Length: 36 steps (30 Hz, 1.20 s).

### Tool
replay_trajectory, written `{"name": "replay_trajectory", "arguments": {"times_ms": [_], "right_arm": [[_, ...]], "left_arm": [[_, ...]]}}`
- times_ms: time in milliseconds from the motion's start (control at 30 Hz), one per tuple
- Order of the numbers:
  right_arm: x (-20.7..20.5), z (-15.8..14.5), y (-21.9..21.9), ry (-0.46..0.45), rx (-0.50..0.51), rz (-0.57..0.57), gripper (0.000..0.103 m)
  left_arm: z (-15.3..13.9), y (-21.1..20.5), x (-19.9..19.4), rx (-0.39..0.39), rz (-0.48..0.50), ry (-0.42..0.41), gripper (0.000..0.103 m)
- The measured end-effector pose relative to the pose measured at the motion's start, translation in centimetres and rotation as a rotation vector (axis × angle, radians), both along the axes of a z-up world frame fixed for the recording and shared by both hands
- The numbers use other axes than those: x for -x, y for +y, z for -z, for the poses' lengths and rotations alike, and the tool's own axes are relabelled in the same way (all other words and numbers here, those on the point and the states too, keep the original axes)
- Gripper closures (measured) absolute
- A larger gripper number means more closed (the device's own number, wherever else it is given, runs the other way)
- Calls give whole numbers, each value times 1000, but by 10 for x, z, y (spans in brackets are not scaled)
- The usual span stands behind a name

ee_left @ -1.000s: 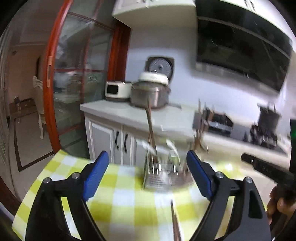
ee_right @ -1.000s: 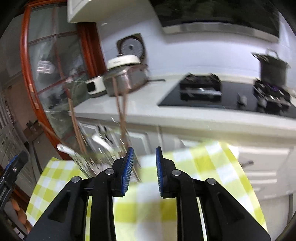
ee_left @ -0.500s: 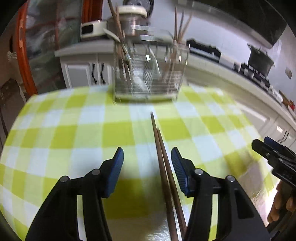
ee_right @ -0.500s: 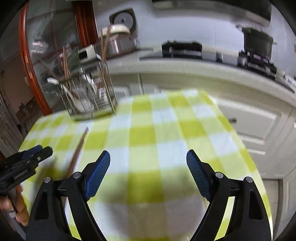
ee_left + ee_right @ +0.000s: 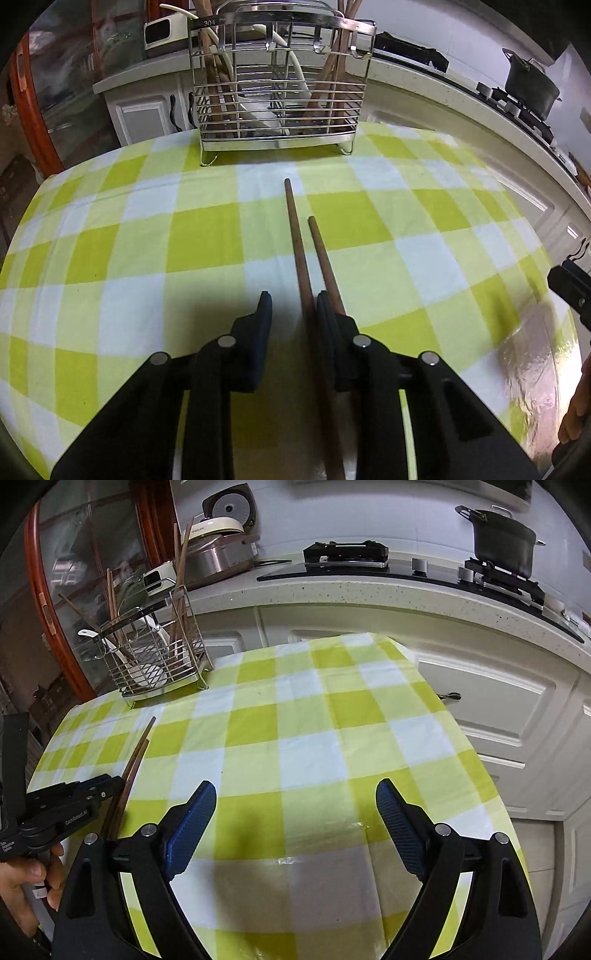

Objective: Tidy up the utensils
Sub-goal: 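Withdraw both open tools from the rack back over the checked cloth, then close the left tool on a brown chopstick while the right tool grasps another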

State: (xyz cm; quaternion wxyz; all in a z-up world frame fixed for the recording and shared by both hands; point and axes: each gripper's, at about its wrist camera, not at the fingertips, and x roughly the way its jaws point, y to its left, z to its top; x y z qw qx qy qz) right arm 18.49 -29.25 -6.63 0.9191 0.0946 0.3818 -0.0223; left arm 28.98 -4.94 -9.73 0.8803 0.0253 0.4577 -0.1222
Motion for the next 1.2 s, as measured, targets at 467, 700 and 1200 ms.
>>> {"name": "replay_trajectory", "arguments": {"times_ms": [467, 700, 1200], "right_arm": [[-15, 6, 65, 69, -9, -149, 19], [-27, 12, 122, 112, 9, -222, 19], [-48, 29, 173, 180, 110, -260, 60]], "left_arm": [[-2, 51, -5, -22, -87, 30, 96], [-2, 87, 1, 2, -123, 23, 96], [-4, 123, 9, 52, -144, 16, 96]]}}
